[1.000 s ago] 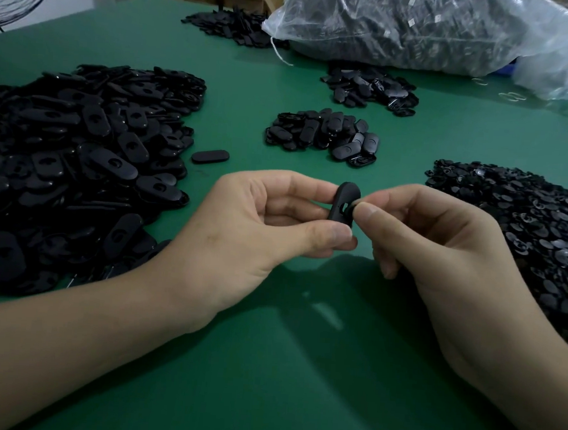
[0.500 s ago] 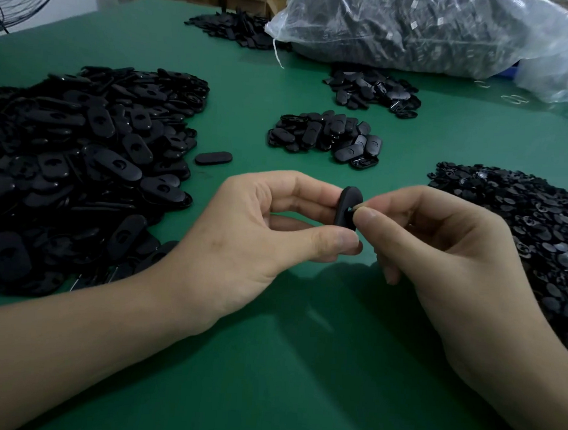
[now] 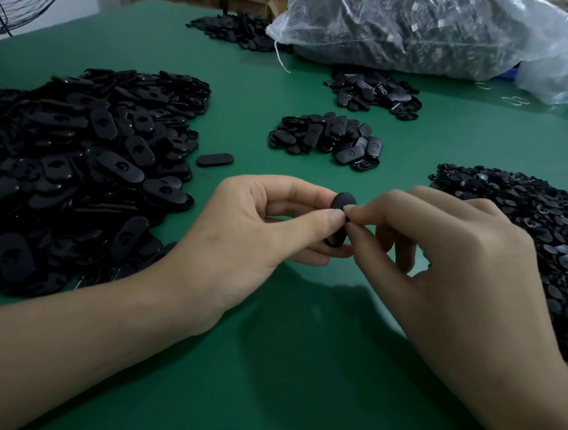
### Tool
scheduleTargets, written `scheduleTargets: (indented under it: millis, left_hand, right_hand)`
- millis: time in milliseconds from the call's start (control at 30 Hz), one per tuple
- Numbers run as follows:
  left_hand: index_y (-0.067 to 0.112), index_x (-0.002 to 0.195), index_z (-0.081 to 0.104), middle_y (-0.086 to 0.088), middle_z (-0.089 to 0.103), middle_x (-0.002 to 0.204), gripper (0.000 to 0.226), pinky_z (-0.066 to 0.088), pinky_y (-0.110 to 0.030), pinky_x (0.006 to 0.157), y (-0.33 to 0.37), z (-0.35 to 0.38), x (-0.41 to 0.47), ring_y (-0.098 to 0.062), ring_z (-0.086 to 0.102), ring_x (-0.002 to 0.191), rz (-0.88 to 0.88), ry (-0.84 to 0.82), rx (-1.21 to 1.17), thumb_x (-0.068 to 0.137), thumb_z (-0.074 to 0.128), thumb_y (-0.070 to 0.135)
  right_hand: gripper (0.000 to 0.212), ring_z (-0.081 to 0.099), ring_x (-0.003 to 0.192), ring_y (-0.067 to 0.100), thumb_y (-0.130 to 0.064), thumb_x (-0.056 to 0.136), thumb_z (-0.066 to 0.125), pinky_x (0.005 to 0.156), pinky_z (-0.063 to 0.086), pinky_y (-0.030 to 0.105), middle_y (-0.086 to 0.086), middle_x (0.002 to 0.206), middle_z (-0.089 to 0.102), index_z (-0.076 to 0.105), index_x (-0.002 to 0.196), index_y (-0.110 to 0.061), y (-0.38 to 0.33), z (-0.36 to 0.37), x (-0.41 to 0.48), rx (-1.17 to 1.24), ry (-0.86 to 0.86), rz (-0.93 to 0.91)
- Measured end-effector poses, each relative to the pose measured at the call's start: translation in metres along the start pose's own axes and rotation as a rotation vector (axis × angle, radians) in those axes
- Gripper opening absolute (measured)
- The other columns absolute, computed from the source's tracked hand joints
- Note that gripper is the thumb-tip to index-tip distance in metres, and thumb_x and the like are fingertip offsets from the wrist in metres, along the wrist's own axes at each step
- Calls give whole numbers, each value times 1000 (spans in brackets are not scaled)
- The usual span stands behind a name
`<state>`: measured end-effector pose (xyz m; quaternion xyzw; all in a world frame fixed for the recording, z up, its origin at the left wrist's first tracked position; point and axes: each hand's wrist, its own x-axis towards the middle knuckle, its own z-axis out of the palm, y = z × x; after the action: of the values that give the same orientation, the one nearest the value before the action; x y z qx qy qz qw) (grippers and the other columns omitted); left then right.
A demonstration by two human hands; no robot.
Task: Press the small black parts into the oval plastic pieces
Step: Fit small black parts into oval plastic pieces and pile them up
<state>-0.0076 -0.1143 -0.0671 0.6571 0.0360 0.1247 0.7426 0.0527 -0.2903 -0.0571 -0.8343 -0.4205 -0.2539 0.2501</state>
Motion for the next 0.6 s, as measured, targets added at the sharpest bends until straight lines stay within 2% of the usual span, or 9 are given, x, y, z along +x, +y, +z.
scheduleTargets:
  millis: [133, 200, 267, 300, 367, 433, 500, 600]
  left_hand:
    - [4, 97, 76, -12, 79, 86, 12, 59, -22, 64, -1, -2, 1, -24, 79, 77, 8, 46, -5, 87, 73, 9]
    - [4, 97, 76, -12, 78, 86, 9, 59, -22, 64, -2, -2, 1, -25, 79, 76, 34, 65, 10, 89, 73, 5]
    - [7, 95, 76, -10, 78, 86, 8, 60, -23, 64, -2, -2, 1, -23, 79, 75, 83, 77, 67, 89, 74, 3]
    - [9, 94, 76, -8, 78, 85, 9, 61, -24, 64, -2, -2, 0, -21, 79, 75, 117, 80, 114, 88, 75, 3]
    - [16, 92, 76, -4, 78, 83, 14, 62, -27, 69, -2, 1, -3, -18, 79, 75, 197, 76, 217, 86, 79, 4]
    - [23, 91, 76, 2, 78, 82, 18, 62, -26, 71, -1, 3, -7, -14, 78, 73, 285, 76, 336, 83, 78, 8]
    - [25, 92, 75, 7, 77, 82, 21, 60, -20, 71, 0, 5, -10, -11, 77, 73, 358, 71, 443, 82, 78, 7]
    - [25, 93, 75, 9, 76, 83, 23, 59, -18, 73, 1, 3, -11, -9, 76, 74, 400, 78, 516, 82, 79, 5]
  right_hand:
    - [17, 56, 57, 26, -28, 98, 60, 72, 47, 45, -5, 69, 60, 76, 101, -25, 0, 1, -1, -78, -16, -45]
    - [19, 59, 58, 21, -28, 96, 61, 73, 48, 42, -8, 70, 63, 77, 105, -28, -1, 0, -2, -19, -34, -18]
    - [18, 63, 61, 13, -27, 91, 64, 71, 49, 29, -11, 71, 67, 77, 103, -33, -3, -1, -3, 215, -39, 101]
    - [16, 65, 64, 13, -27, 89, 65, 69, 50, 26, -10, 71, 68, 75, 100, -34, -4, 0, -3, 371, -47, 184]
    - [10, 66, 63, 12, -28, 88, 67, 65, 55, 34, -4, 72, 70, 68, 96, -31, -5, 3, -2, 689, -85, 361]
    - [12, 61, 58, 15, -26, 85, 68, 57, 51, 30, 2, 70, 69, 63, 95, -21, -6, 7, -1, 958, -125, 519]
    - [12, 55, 56, 16, -21, 84, 68, 55, 47, 23, 4, 68, 65, 64, 92, -13, -6, 10, -1, 1126, -166, 618]
    - [5, 52, 59, 16, -18, 82, 71, 57, 45, 21, 8, 69, 62, 69, 85, -15, -4, 12, -1, 1234, -199, 671]
